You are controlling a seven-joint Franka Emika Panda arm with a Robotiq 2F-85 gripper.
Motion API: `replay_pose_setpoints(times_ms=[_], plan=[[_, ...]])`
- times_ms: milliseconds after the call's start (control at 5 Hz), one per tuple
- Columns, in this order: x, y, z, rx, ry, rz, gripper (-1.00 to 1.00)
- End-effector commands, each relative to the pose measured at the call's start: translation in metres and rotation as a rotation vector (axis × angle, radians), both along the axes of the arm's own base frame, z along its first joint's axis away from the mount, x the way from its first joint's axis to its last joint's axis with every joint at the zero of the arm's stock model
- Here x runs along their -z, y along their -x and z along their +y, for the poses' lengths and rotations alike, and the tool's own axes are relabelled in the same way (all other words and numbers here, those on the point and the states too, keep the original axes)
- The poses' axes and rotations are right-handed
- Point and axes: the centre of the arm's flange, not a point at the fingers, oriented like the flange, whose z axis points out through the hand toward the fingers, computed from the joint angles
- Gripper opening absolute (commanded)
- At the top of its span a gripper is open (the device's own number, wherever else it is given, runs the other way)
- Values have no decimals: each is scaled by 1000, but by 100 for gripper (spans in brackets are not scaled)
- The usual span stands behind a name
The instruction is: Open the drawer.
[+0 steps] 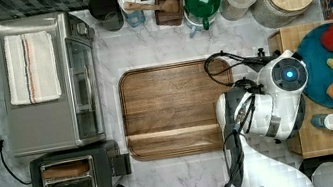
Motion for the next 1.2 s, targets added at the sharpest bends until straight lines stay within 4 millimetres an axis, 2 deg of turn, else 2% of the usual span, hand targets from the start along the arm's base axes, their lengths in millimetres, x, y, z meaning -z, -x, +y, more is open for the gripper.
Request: replay_pose_setpoints(times_ms=[200,400,600,1000,1200], plan=[[-10,-16,166,-166,-91,-30,100],[2,-16,177,-153,-84,-51,100],[6,-7,196,-135,-87,-62,100],[-4,4,238,-89,-115,-47,100],[-2,-2,253,-38,-121,-49,100]])
